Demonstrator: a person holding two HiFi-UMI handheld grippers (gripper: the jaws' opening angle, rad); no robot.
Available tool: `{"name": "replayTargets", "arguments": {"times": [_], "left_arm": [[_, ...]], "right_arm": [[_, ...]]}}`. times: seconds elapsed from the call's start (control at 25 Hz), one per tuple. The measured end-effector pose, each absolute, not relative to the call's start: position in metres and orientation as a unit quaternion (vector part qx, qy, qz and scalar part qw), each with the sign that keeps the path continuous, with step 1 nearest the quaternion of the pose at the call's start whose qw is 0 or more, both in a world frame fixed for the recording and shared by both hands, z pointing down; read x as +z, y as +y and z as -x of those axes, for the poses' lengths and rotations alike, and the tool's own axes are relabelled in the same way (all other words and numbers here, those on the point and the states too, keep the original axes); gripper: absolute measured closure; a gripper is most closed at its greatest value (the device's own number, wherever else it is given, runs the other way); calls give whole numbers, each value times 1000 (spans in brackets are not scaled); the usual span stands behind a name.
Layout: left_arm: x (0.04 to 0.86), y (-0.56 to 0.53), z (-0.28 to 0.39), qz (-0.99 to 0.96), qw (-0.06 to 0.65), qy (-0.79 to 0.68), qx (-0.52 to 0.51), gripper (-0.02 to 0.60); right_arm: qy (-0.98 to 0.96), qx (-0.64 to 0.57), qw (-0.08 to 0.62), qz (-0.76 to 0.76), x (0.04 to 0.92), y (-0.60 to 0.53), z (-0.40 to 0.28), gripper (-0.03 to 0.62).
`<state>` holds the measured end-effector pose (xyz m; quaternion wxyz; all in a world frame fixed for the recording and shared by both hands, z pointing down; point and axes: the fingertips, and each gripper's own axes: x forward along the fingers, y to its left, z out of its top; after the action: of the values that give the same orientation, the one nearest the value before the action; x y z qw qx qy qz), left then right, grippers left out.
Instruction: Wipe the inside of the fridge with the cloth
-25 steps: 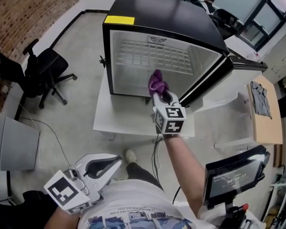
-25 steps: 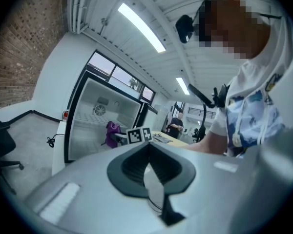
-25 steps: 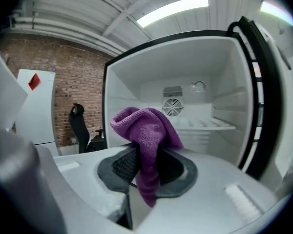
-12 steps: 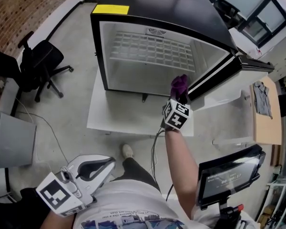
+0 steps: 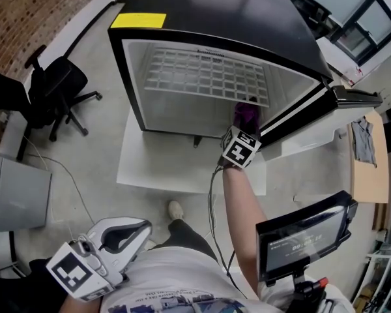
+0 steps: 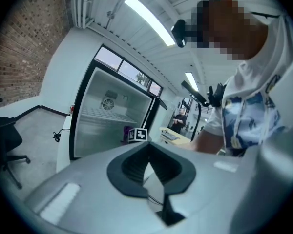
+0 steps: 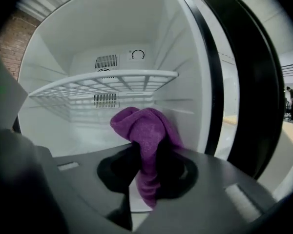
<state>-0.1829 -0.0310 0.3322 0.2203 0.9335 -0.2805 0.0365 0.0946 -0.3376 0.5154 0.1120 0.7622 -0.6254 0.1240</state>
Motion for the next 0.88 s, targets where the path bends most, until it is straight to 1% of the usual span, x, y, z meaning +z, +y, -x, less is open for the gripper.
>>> {"name": "replayTargets", "arguments": {"times": [0.32, 0.44, 0.56, 0.72, 0.88], "left_arm": [[339, -53, 185, -931, 204, -299, 55, 575], [335, -61, 182, -928, 210, -303, 48, 575], [340, -68, 185, -930, 192, -308, 63, 575], [334, -76, 178, -925, 210, -313, 45, 575], [337, -82, 180, -925, 203, -317, 55, 575]], "right_arm": [[-635, 104, 129, -755, 521, -377, -91, 516], [-642, 95, 132, -750, 522, -389, -87, 516], [-652, 90, 130, -742, 525, -399, -84, 516], [-670, 74, 130, -728, 525, -412, -81, 516], [-687, 58, 142, -710, 528, -424, -72, 516]]}}
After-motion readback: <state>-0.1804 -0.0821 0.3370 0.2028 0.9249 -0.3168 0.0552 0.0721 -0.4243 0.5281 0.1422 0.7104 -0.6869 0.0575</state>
